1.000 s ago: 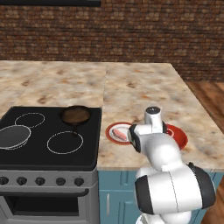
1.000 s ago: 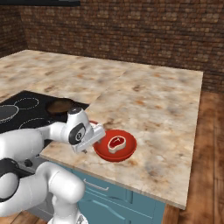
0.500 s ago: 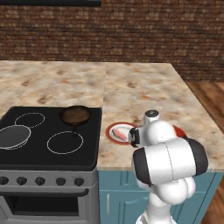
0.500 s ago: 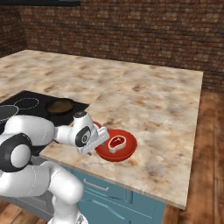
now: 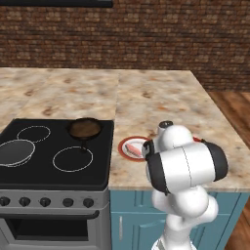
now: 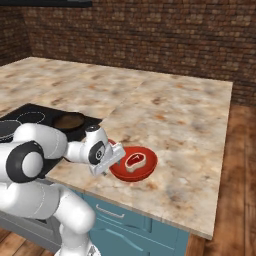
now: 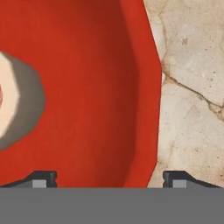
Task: Place one of the steaks on the plate and the other in the bowl. Then place the bowl in the fridge.
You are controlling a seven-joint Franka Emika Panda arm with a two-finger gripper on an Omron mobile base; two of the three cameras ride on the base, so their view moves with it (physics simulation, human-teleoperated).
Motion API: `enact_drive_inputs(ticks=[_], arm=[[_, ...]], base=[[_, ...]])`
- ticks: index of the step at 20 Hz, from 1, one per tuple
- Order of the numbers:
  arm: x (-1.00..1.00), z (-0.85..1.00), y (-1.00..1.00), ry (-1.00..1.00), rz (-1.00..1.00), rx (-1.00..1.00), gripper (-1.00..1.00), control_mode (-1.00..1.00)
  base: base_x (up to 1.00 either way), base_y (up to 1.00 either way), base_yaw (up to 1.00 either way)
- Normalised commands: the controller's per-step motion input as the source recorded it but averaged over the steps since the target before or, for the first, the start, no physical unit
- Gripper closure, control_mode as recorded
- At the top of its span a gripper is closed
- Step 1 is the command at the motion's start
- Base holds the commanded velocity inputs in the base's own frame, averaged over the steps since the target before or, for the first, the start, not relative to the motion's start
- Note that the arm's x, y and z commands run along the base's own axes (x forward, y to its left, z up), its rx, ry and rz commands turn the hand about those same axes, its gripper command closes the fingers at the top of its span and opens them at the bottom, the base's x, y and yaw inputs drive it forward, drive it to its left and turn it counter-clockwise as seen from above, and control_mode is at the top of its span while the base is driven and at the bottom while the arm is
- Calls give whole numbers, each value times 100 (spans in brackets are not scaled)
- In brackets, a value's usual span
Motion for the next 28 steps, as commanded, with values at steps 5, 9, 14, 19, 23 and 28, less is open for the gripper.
enact_drive_inputs(ticks=[5,9,14,19,23,28], arm=[[2,-10,1,-2,-23,0,100,-100],[0,-4,0,-7,-23,0,100,-100],[0,-2,0,-8,-23,0,100,-100],[-1,0,0,-10,-21,0,100,-100],[-6,16,0,-1,-20,0,100,-100],[-7,48,13,16,-17,0,100,-100]], base=[[0,0,0],[0,0,0],[0,0,0],[0,0,0],[0,0,0],[0,0,0]])
